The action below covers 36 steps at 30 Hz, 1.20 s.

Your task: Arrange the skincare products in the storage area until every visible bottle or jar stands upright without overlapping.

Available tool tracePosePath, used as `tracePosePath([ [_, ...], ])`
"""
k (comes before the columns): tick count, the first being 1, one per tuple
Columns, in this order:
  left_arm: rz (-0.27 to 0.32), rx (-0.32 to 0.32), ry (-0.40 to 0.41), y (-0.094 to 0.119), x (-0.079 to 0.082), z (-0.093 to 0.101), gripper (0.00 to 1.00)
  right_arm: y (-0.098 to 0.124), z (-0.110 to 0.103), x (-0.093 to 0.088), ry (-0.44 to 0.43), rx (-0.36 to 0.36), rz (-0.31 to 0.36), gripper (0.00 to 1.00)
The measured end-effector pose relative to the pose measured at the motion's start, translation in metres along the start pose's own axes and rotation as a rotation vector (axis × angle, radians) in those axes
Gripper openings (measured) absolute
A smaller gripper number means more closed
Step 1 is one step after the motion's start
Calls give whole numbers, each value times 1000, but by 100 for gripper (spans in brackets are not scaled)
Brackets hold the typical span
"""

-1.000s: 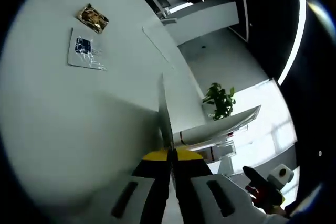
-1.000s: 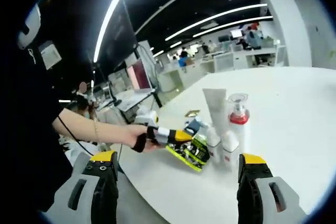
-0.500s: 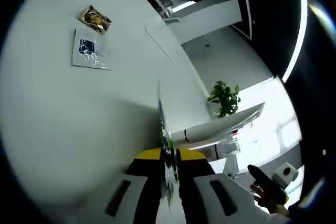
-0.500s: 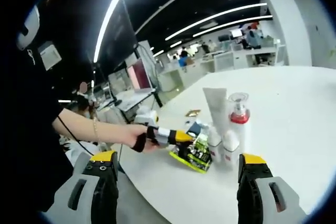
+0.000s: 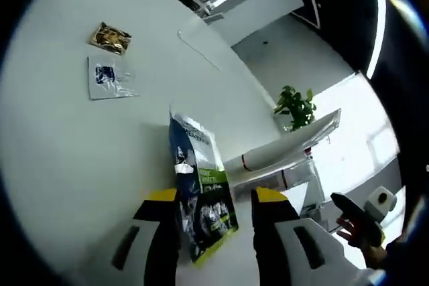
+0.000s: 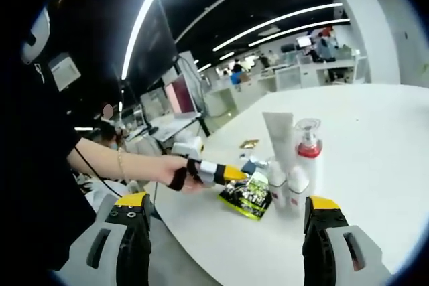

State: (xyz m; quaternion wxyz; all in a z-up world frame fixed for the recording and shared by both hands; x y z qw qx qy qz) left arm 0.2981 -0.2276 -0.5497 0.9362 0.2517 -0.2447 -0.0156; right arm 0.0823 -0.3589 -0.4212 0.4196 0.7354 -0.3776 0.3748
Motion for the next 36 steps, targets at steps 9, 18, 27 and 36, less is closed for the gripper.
tracePosePath([
  [9,-47,77,-133,3,2,-7,52,2,-1,1,3,3,2,99],
  [18,-62,132,-201,9,2,-9,66,5,0,1,7,2,8,99],
  [27,-51,156,-249,17,1,1,70,6,-1,1,15,5,10,99],
  [36,-26,176,-296,34,1,6,75,7,-1,1,24,6,14,99],
])
Point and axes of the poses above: the point that each gripper's makers call its tool centre point, and the gripper's own axes: y roughly backward along the fingers, z roughly to its right, x roughly out of its top, the point moved 7 cm from there along y, roughly backward along the fingers, and after that the axes turned 1 degree about z, right-handed, at the moved point
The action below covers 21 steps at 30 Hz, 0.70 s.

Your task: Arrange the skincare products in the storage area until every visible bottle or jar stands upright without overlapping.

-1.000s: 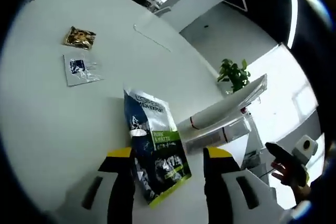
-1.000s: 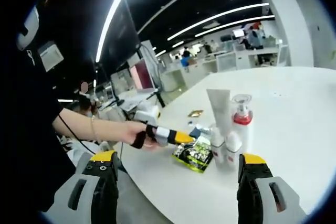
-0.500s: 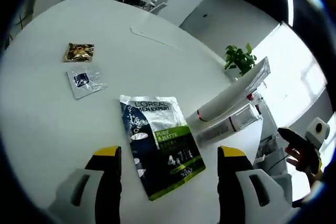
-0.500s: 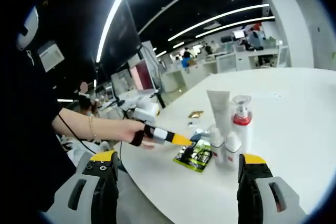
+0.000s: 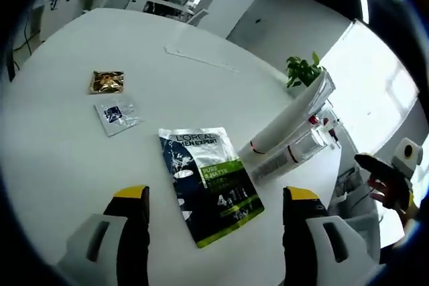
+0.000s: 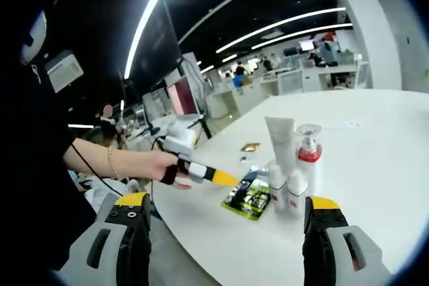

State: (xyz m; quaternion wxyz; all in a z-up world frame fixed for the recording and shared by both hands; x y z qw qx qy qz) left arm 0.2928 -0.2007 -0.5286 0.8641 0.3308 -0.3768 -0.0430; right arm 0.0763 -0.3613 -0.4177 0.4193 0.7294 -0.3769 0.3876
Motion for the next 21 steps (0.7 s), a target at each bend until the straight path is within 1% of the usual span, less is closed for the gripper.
tracePosePath([
  [4,6,11,-22,13,-7,5,77,1,-1,-1,-5,5,3,99],
  [6,9,13,-40,11,-8,4,79,2,-2,-2,-4,7,2,99],
  [7,11,14,-48,16,-10,8,80,2,-2,-3,-4,8,0,99],
  [9,14,11,-59,16,-10,8,82,3,-1,-5,-2,8,-4,99],
  [12,19,16,-77,25,-15,11,85,4,0,-6,-1,7,-6,99],
  [15,24,18,-102,26,-15,7,89,5,0,-8,0,7,-10,99],
  [20,26,22,-133,43,-22,12,94,6,-1,-10,2,4,-13,99],
  [21,27,23,-137,47,-23,15,95,6,-1,-11,3,3,-14,99],
])
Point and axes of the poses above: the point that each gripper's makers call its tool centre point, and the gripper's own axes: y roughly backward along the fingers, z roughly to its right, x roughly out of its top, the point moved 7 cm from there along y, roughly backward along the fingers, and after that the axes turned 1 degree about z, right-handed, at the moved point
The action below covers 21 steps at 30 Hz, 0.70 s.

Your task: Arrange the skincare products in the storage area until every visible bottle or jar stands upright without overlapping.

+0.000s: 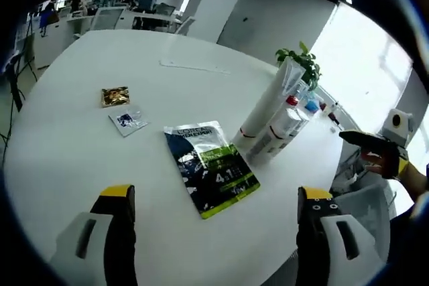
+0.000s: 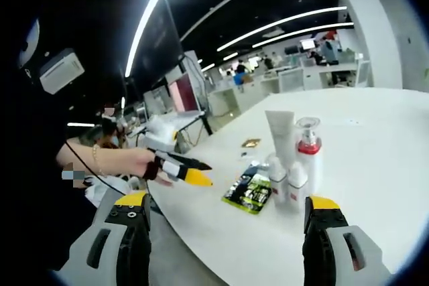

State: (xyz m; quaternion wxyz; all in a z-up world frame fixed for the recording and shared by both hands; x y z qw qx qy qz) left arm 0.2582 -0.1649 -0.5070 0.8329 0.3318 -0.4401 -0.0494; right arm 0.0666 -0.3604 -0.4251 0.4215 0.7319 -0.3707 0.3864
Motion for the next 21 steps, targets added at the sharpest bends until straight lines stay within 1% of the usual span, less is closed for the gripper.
tracePosePath([
  [2,3,4,-10,3,-1,-1,96,0,0,0,3,0,0,99],
  [4,7,4,-15,11,-2,0,98,1,-1,-1,3,-1,0,99],
  [6,13,-1,-41,16,-2,2,99,1,-2,-3,4,-1,-2,99],
  [8,18,-4,-61,25,-3,5,99,2,-1,-5,3,-3,-4,99],
  [13,29,-7,-83,37,-6,7,99,4,1,-8,-1,-9,1,99],
  [15,31,-3,-90,40,-8,7,99,4,1,-9,-1,-14,-1,99],
  [17,38,-4,-92,48,-10,9,99,4,2,-10,0,-16,-2,99],
  [21,69,-6,-78,62,-11,12,99,6,3,-11,-3,-20,1,99],
])
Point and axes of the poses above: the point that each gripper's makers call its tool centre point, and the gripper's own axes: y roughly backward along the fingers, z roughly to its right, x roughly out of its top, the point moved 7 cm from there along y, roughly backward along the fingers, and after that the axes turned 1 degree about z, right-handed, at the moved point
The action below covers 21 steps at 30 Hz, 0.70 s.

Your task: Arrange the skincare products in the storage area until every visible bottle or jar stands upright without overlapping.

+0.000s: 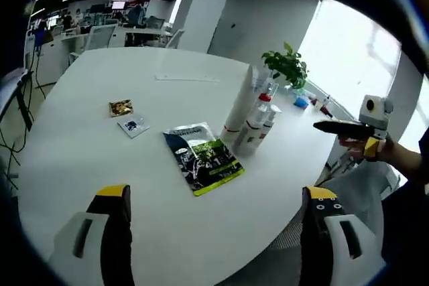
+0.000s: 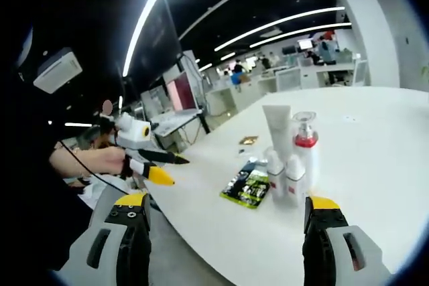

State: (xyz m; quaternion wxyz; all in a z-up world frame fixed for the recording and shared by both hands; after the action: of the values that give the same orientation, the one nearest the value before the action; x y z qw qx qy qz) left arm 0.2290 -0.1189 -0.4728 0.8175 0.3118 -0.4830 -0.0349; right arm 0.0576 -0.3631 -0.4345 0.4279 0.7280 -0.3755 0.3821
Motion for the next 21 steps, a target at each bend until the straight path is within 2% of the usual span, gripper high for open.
tracePosePath([
  [6,37,15,12,23,0,6,99,3,3,-3,-3,-8,2,99],
  [13,80,48,52,41,-10,6,99,3,5,-13,10,-25,-24,99],
  [21,81,52,67,45,-23,8,99,5,9,-21,-8,-35,-26,99],
])
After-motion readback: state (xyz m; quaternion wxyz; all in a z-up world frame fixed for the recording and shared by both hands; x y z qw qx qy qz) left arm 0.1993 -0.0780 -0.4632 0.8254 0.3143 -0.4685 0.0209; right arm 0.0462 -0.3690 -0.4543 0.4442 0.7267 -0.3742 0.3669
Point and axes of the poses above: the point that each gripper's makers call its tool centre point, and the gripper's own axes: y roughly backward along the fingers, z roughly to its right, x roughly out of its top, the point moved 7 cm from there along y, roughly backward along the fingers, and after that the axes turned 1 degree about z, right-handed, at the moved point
